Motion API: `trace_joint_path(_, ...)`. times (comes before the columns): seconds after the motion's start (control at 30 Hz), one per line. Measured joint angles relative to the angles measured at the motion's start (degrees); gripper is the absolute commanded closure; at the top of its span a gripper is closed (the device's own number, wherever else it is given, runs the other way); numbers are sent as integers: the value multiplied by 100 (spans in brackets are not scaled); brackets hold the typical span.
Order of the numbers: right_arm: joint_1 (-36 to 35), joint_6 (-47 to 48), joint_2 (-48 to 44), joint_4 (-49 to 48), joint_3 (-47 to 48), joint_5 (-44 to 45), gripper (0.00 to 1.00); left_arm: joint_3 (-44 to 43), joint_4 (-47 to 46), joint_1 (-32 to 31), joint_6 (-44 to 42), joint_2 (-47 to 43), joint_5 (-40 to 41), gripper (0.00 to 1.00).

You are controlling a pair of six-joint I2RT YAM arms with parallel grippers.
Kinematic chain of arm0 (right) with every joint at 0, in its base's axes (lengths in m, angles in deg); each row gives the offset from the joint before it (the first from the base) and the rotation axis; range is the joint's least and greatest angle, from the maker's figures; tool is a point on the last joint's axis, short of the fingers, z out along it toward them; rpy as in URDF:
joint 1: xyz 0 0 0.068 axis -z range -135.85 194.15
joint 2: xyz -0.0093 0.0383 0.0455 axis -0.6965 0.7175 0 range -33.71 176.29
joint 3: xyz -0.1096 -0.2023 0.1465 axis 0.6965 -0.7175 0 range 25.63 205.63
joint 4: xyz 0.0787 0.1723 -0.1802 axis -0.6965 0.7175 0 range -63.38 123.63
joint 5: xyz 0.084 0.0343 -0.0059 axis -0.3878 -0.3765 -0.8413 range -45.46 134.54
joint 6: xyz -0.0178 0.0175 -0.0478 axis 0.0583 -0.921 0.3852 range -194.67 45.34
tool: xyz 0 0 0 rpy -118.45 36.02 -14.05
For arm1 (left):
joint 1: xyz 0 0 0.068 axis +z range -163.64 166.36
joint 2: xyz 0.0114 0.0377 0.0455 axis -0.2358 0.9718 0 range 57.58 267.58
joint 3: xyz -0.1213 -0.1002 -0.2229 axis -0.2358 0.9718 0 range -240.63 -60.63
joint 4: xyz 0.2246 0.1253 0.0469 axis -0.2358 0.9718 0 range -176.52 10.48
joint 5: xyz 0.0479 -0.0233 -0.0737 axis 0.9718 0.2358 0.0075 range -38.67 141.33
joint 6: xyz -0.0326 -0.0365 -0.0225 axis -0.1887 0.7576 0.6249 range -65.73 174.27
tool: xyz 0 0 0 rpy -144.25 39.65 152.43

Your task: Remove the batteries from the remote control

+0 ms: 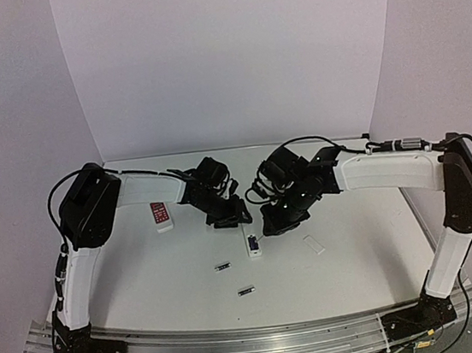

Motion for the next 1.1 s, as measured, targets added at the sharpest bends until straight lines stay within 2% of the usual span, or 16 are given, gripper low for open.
trace_joint_path(0.43, 30, 114, 250, 10, 147, 149, 100, -119, 52, -13, 4, 98, 20, 58)
trace_joint_path(0.77, 36, 229, 340, 63, 247, 131, 100, -135, 95, -26, 10, 114, 35, 69)
trace_joint_path(1.1, 87, 598, 463, 219, 417, -56, 100, -233, 146, -16, 13, 166, -7, 73)
